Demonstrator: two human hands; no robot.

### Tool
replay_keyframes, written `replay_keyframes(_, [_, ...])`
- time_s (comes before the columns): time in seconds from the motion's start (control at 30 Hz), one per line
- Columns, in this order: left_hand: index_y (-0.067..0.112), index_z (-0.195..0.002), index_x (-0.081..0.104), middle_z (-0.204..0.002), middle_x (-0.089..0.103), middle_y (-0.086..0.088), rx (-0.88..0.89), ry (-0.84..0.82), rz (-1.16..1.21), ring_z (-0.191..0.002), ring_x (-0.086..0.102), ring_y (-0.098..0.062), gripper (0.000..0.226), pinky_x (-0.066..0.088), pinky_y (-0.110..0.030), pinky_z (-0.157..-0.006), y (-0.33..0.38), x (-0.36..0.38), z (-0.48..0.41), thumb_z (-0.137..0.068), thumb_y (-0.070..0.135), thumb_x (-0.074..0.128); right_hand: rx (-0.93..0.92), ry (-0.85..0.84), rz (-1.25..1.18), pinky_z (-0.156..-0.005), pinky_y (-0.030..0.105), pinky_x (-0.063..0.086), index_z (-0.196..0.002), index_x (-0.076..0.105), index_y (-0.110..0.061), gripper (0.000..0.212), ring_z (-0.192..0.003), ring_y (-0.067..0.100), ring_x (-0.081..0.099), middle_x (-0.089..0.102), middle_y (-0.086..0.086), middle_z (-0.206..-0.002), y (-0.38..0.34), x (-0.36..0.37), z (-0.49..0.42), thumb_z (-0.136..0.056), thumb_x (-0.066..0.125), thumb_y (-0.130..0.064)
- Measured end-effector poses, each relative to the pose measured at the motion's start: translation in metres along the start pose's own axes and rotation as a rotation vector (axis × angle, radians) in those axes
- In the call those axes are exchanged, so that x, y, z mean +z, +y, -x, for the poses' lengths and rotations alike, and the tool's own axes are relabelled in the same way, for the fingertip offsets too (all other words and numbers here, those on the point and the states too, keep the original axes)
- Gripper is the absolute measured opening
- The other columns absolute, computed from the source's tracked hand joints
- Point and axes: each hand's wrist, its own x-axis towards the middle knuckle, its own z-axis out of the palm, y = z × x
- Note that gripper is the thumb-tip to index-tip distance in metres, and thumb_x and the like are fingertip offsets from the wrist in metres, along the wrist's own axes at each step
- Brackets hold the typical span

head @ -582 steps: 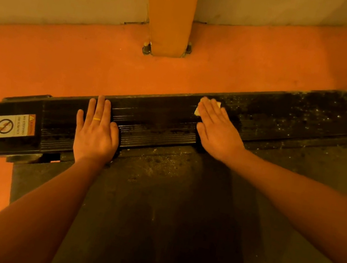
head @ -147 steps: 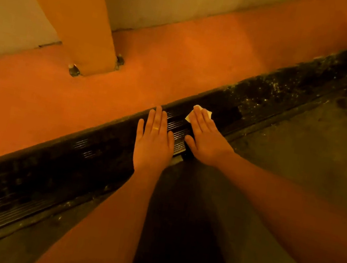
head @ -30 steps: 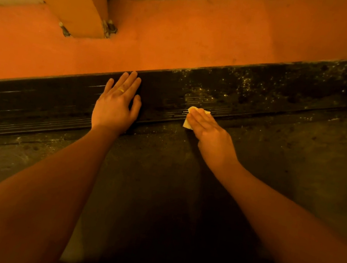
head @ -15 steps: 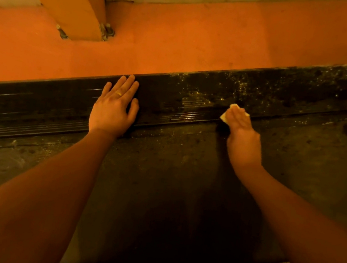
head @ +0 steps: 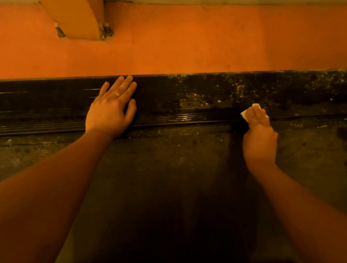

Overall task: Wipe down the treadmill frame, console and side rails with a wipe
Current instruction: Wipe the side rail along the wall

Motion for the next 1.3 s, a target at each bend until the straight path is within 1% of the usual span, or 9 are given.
replay_keyframes(0.13, [0.015, -0.152, 0.042, -0.161, 0.034, -0.003, 0.001, -0.004, 0.001, -0.151, 0.025, -0.020, 0.051, 0.014, -0.043, -0.125, 0.000, 0.001, 0.000, -0.104, 0.033, 0.038, 0.016, 0.042, -0.023, -0.116, 0.045, 0.033, -0.155, 0.031, -0.014, 0.072, -0.153, 0.022, 0.014, 0.019, 0.004, -0.165, -0.022, 0.013, 0.013, -0.091, 0.051, 0.011])
replay_keyframes(0.23, [0.016, -0.152, 0.042, -0.161, 0.034, -0.003, -0.002, -0.005, 0.003, -0.151, 0.025, -0.019, 0.053, 0.015, -0.043, -0.125, 0.000, 0.000, 0.000, -0.103, 0.034, 0.036, -0.211, 0.076, -0.011, -0.116, 0.046, 0.037, -0.152, 0.034, -0.012, 0.077, -0.149, 0.021, 0.013, 0.026, 0.007, -0.162, -0.056, 0.036, 0.036, -0.084, 0.054, 0.017])
replay_keyframes(0.33, [0.015, -0.152, 0.043, -0.160, 0.035, -0.003, -0.002, 0.001, -0.007, -0.151, 0.026, -0.020, 0.054, 0.017, -0.044, -0.125, 0.000, 0.000, 0.000, -0.102, 0.035, 0.035, -0.436, -0.067, -0.088, -0.125, 0.045, 0.014, -0.155, 0.024, -0.011, 0.061, -0.151, 0.021, 0.003, 0.015, 0.010, -0.164, -0.106, 0.046, 0.051, -0.098, 0.048, -0.008])
replay_keyframes(0.43, [0.014, -0.151, 0.045, -0.159, 0.037, -0.004, 0.003, 0.007, -0.010, -0.150, 0.028, -0.021, 0.053, 0.018, -0.045, -0.124, -0.001, 0.002, -0.001, -0.102, 0.034, 0.036, -0.555, -0.145, -0.019, -0.126, 0.044, 0.005, -0.158, 0.013, -0.007, 0.067, -0.154, 0.024, -0.004, 0.003, 0.012, -0.166, -0.141, 0.052, 0.060, -0.103, 0.038, -0.039])
replay_keyframes(0.6, [0.013, -0.150, 0.045, -0.159, 0.037, -0.005, 0.005, 0.010, -0.001, -0.150, 0.028, -0.022, 0.053, 0.019, -0.046, -0.124, 0.000, 0.001, 0.000, -0.102, 0.033, 0.037, -0.540, -0.147, 0.000, -0.126, 0.043, 0.006, -0.159, 0.008, -0.012, 0.071, -0.154, 0.020, -0.006, 0.000, 0.006, -0.167, -0.137, 0.050, 0.054, -0.103, 0.031, -0.049])
replay_keyframes(0.8, [0.014, -0.152, 0.044, -0.160, 0.035, -0.004, 0.005, -0.007, 0.003, -0.151, 0.026, -0.021, 0.053, 0.017, -0.046, -0.125, 0.000, 0.001, 0.000, -0.102, 0.033, 0.036, -0.274, -0.078, -0.066, -0.126, 0.043, 0.003, -0.159, 0.009, -0.012, 0.069, -0.153, 0.020, -0.007, 0.000, 0.006, -0.167, -0.102, 0.043, 0.045, -0.104, 0.028, -0.049])
replay_keyframes(1.0, [0.015, -0.152, 0.043, -0.160, 0.035, -0.003, -0.001, -0.008, -0.003, -0.151, 0.026, -0.021, 0.052, 0.018, -0.046, -0.124, 0.000, 0.000, 0.000, -0.103, 0.034, 0.038, -0.464, -0.140, -0.018, -0.126, 0.041, 0.005, -0.160, 0.006, -0.015, 0.070, -0.153, 0.018, -0.008, -0.003, 0.004, -0.167, -0.120, 0.047, 0.051, -0.103, 0.031, -0.048])
replay_keyframes(1.2, [0.016, -0.152, 0.042, -0.161, 0.034, -0.002, -0.007, -0.006, 0.017, -0.151, 0.025, -0.020, 0.049, 0.017, -0.045, -0.125, 0.000, 0.000, 0.000, -0.105, 0.031, 0.043, -0.215, -0.072, -0.051, -0.126, 0.042, 0.007, -0.160, 0.007, -0.012, 0.072, -0.154, 0.020, -0.007, -0.001, 0.006, -0.167, -0.090, 0.039, 0.038, -0.103, 0.030, -0.049])
replay_keyframes(1.3, [0.016, -0.152, 0.042, -0.161, 0.034, -0.002, -0.013, -0.012, 0.018, -0.151, 0.025, -0.019, 0.051, 0.017, -0.044, -0.125, 0.000, 0.000, 0.000, -0.104, 0.033, 0.041, -0.301, -0.120, -0.028, -0.126, 0.042, 0.003, -0.159, 0.003, -0.011, 0.073, -0.153, 0.023, -0.010, -0.005, 0.008, -0.167, -0.115, 0.043, 0.047, -0.103, 0.028, -0.052])
